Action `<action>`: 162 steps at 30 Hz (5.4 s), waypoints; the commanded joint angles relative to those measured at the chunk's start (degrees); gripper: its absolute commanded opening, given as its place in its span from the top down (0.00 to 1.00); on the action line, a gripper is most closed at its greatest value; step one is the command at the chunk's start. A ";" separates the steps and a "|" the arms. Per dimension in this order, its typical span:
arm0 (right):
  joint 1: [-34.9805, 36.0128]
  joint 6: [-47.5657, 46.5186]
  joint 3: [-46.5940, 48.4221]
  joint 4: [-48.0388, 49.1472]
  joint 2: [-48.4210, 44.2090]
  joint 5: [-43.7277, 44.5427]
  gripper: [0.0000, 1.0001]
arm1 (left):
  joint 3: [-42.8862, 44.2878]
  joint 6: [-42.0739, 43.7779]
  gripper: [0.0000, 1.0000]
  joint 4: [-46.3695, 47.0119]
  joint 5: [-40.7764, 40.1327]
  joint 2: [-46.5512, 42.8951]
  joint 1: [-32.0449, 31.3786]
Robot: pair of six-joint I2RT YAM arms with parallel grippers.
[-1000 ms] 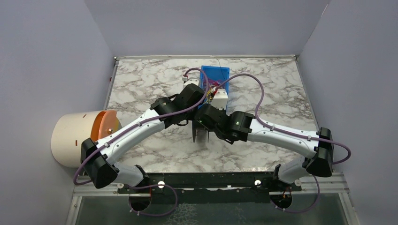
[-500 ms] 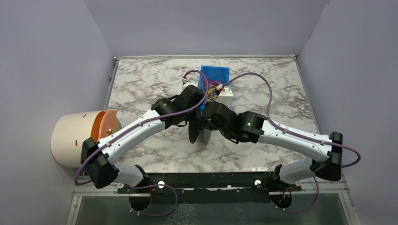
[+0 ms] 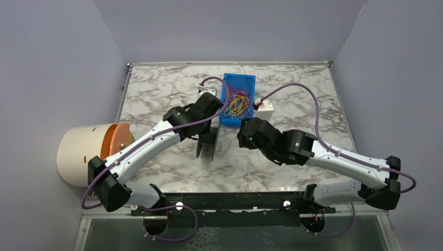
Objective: Wrap the cables
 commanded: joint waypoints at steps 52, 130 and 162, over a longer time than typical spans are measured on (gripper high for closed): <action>-14.64 -14.85 -1.55 4.73 6.01 -15.52 0.44 | -2.15 14.70 0.19 10.23 15.21 -9.35 13.13; -34.59 -50.27 41.36 21.89 48.46 -23.20 0.99 | -31.85 8.88 0.01 21.86 4.22 -51.16 13.05; -34.58 -49.13 62.34 28.39 25.41 -22.24 0.99 | -31.75 8.93 0.01 21.83 5.16 -48.89 13.13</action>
